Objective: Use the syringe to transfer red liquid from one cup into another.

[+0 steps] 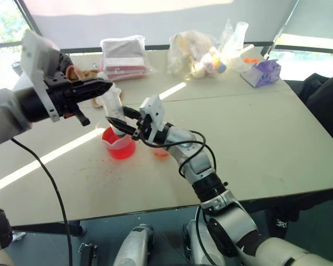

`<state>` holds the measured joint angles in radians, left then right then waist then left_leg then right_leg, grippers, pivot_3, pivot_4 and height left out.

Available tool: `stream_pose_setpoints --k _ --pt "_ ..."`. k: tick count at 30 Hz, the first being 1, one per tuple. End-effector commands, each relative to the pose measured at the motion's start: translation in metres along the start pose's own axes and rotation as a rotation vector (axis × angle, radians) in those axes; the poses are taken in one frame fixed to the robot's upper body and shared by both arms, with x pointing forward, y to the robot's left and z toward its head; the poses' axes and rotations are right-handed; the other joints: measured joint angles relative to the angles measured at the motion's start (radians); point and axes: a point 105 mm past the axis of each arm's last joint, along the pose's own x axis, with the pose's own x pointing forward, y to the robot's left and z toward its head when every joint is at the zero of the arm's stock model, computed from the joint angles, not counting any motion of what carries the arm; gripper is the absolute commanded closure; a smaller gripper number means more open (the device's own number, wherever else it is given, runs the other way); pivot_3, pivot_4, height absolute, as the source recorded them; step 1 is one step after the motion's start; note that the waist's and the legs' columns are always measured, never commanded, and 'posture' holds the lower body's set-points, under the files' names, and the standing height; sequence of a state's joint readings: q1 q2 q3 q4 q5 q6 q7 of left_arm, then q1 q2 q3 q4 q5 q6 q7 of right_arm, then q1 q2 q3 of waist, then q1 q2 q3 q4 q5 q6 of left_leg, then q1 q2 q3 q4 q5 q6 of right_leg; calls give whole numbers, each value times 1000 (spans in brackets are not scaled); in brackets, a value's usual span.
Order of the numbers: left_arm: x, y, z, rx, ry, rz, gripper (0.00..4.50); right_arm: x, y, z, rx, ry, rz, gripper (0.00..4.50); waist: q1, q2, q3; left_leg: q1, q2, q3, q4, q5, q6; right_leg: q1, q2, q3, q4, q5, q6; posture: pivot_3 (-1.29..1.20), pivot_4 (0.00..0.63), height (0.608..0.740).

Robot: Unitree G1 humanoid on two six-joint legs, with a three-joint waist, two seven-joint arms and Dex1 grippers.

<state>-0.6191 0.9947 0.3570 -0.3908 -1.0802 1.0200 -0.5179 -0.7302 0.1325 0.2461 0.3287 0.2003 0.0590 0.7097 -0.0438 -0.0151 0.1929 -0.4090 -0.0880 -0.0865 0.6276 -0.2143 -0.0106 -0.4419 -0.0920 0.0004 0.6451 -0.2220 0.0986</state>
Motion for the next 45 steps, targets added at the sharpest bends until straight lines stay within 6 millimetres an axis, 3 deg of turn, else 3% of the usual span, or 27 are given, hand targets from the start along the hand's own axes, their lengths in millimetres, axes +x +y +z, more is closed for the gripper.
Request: stream_pose_setpoints --k 1,28,39,45 --pt "-12 6 38 111 -122 61 4488 13 29 -11 15 39 108 3136 0 0 0 0 0 0 0 0 0 0 0 0 0 0 0 0 150 736" --pt "-18 9 33 104 -116 82 4488 14 22 -1 -21 19 105 3136 0 0 0 0 0 0 0 0 0 0 0 0 0 0 0 0 150 736" --pt "-28 0 25 98 -99 62 1601 21 17 18 -97 -38 109 3136 0 0 0 0 0 0 0 0 0 0 0 0 0 0 0 0 150 736" --pt "-45 4 23 100 -87 128 1601 25 13 35 -102 -81 105 3136 -2 0 0 0 0 0 0 0 0 0 0 0 0 0 0 0 150 736"
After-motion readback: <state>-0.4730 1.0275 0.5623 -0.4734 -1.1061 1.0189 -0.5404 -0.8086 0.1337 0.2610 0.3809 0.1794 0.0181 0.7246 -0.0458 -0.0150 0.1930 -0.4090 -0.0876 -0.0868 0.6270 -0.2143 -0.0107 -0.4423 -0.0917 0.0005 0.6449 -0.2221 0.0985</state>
